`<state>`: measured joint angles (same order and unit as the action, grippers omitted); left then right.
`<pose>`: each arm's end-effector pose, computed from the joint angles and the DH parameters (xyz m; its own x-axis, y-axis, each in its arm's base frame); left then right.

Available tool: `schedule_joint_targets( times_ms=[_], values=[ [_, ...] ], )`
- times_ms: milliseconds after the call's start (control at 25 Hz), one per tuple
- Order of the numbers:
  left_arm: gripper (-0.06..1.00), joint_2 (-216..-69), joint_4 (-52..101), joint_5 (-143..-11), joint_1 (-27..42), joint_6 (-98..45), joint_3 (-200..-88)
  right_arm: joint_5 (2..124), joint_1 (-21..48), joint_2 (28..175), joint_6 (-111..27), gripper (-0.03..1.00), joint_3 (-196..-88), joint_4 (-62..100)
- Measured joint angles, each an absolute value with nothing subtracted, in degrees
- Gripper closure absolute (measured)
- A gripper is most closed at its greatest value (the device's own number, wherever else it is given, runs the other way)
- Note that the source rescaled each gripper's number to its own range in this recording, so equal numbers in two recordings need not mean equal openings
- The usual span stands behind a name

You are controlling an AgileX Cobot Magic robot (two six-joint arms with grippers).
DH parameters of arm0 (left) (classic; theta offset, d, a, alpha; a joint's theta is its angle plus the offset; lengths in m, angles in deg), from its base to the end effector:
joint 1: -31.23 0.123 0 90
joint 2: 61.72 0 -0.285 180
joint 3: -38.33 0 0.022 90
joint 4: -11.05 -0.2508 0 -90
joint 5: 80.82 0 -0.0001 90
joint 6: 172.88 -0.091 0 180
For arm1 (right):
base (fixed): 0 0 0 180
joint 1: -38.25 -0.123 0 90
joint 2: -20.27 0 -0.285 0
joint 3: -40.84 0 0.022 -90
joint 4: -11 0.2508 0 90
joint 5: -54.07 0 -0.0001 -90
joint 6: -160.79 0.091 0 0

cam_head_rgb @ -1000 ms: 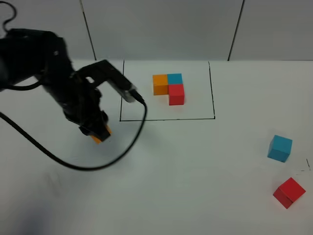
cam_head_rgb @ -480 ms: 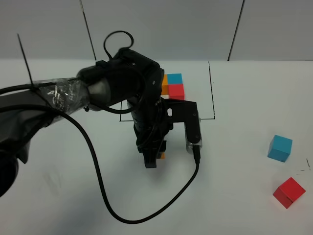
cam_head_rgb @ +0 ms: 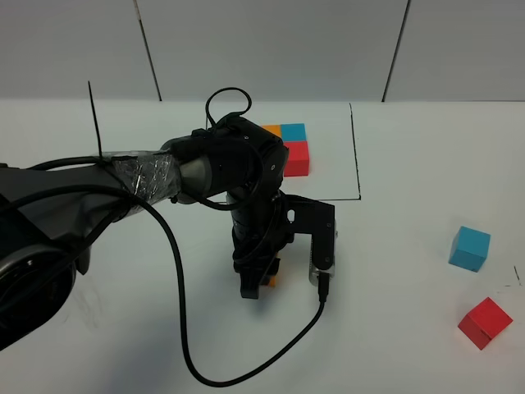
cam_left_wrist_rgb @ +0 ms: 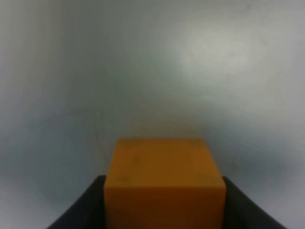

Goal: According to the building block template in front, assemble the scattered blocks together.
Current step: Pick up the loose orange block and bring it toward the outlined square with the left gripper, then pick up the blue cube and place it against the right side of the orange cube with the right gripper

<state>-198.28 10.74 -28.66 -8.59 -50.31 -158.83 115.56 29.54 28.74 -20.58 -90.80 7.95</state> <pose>0.3455 -0.2875 0.1250 0.1335 0.9882 -0.0750 0.9843 -0.1234 0.1262 -0.0033 -0.0048 0.2774 -0.4624 -0.1207 -0.8784 -0.1335 0.9889 -0.0656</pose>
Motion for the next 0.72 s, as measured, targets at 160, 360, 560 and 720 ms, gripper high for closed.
schedule_joint_targets(
  times_ms=[160,360,560,720],
  values=[
    [0.93,-198.3,10.7,-28.4,-8.6,-51.7,-158.8,115.6,29.5,28.7,-20.6,0.26,-90.8,8.0],
    [0.43,-198.3,9.9,-28.2,-8.6,-50.8,-158.8,115.6,29.5,28.7,-20.6,0.26,-90.8,8.0],
    [-0.05,-195.7,4.5,-28.1,-8.6,-42.8,-159.3,115.6,29.5,28.7,-20.6,0.26,-90.8,8.0],
    [-0.06,-190.6,-4.1,-25.5,-8.6,-35.3,-160.5,115.6,29.5,28.7,-20.6,0.26,-90.8,8.0]
  ],
)
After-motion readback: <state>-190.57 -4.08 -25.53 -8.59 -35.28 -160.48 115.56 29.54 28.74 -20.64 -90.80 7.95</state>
